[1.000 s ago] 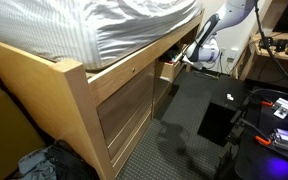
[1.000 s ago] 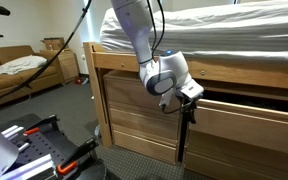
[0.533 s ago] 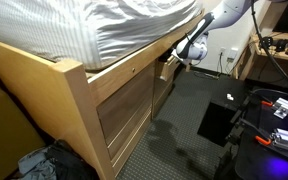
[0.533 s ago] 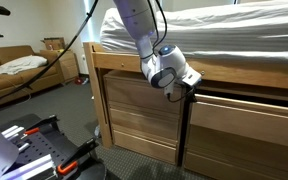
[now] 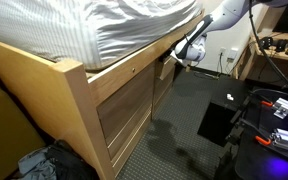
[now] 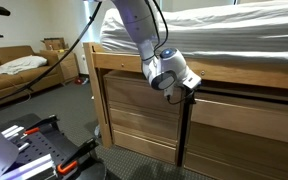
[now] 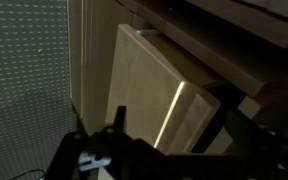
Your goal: Close the top right drawer fully
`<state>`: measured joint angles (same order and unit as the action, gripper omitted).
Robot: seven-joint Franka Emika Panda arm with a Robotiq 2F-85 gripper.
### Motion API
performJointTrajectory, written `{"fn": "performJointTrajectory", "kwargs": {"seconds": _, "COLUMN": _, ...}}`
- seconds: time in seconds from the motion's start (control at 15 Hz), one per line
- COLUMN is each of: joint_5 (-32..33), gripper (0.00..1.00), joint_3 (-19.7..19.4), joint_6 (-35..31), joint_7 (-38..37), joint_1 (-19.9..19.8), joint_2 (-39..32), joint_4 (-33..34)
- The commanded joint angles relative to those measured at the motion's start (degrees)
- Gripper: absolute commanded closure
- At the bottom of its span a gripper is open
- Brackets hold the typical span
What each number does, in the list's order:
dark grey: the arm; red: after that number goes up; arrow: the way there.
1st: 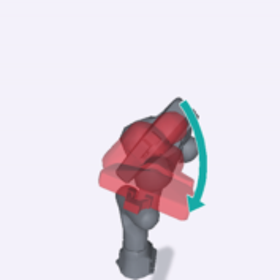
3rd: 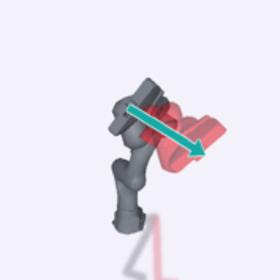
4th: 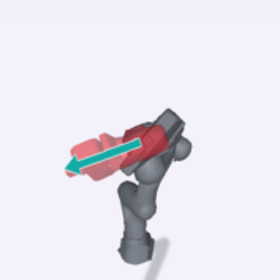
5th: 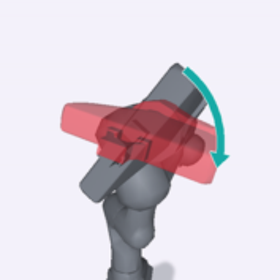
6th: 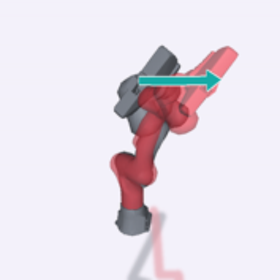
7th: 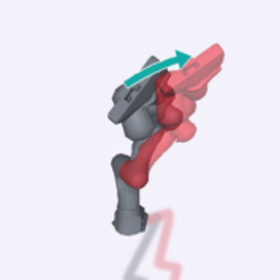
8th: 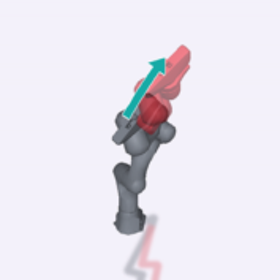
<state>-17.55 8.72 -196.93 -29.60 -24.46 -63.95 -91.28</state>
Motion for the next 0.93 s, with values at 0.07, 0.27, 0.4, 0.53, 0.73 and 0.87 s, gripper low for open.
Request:
{"fn": "performJointTrajectory", "kwargs": {"seconds": 0.07, "joint_5": -4.2, "gripper": 0.0, "joint_3": -1.5, "joint_6": 10.2, "joint_7": 1.9, "joint_1": 0.4, "joint_2": 1.3, "joint_4": -0.8}}
{"fn": "performJointTrajectory", "kwargs": {"seconds": 0.27, "joint_5": -7.3, "gripper": 0.0, "joint_3": -5.7, "joint_6": 11.4, "joint_7": 0.9, "joint_1": 3.2, "joint_2": 1.7, "joint_4": -1.3}}
{"fn": "performJointTrajectory", "kwargs": {"seconds": 0.4, "joint_5": -7.1, "gripper": 0.0, "joint_3": -3.7, "joint_6": 10.3, "joint_7": 2.1, "joint_1": 1.8, "joint_2": 0.0, "joint_4": 0.4}}
{"fn": "performJointTrajectory", "kwargs": {"seconds": 0.53, "joint_5": -7.1, "gripper": 0.0, "joint_3": -3.5, "joint_6": 10.3, "joint_7": 2.1, "joint_1": 1.8, "joint_2": 0.0, "joint_4": 0.4}}
{"fn": "performJointTrajectory", "kwargs": {"seconds": 0.73, "joint_5": -9.3, "gripper": 0.0, "joint_3": -7.6, "joint_6": 8.5, "joint_7": -0.1, "joint_1": 4.0, "joint_2": -4.3, "joint_4": 4.0}}
{"fn": "performJointTrajectory", "kwargs": {"seconds": 0.87, "joint_5": -12.0, "gripper": 0.0, "joint_3": -7.9, "joint_6": 5.3, "joint_7": -1.3, "joint_1": 2.0, "joint_2": -7.8, "joint_4": 6.8}}
